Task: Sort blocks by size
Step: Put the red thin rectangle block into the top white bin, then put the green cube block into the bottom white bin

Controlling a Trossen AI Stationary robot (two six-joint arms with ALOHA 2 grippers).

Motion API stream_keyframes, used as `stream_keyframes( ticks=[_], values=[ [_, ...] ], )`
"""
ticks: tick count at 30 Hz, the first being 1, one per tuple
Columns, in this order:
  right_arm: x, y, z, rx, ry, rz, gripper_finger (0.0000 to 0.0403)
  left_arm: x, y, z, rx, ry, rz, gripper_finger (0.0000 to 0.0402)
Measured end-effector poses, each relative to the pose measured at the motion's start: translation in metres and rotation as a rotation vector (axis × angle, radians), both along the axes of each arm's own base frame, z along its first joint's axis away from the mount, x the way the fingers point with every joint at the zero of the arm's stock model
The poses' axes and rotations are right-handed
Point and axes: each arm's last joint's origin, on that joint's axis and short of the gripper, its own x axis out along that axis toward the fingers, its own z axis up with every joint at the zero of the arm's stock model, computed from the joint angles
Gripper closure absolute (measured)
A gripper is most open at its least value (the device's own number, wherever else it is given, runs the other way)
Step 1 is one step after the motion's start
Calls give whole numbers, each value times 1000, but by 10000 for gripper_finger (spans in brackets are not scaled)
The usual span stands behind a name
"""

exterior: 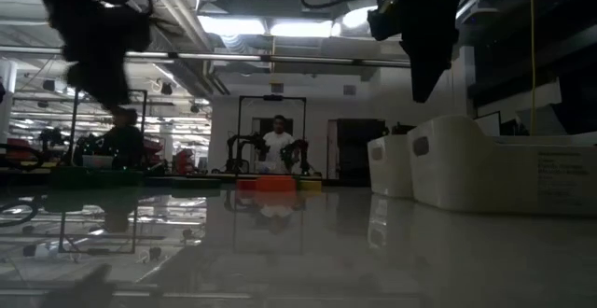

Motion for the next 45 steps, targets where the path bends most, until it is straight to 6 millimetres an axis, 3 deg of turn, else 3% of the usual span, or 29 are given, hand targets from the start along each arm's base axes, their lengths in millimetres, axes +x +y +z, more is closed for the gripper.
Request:
stream_keyframes(
  ticks=[7, 16, 39, 45],
  values=[
    [2, 0, 0, 0, -22, 0, 242, -24, -3, -13, -96, 211, 174, 183],
    [3, 0, 0, 9, -27, 1, 242, -16, -2, -35, -105, 252, 206, 198],
    [3, 0, 0, 9, -27, 2, 242, 7, 3, -66, -48, 520, 226, 203],
    [2, 0, 0, 9, -26, 2, 242, 17, 5, -72, -33, 490, 210, 203]
  ],
)
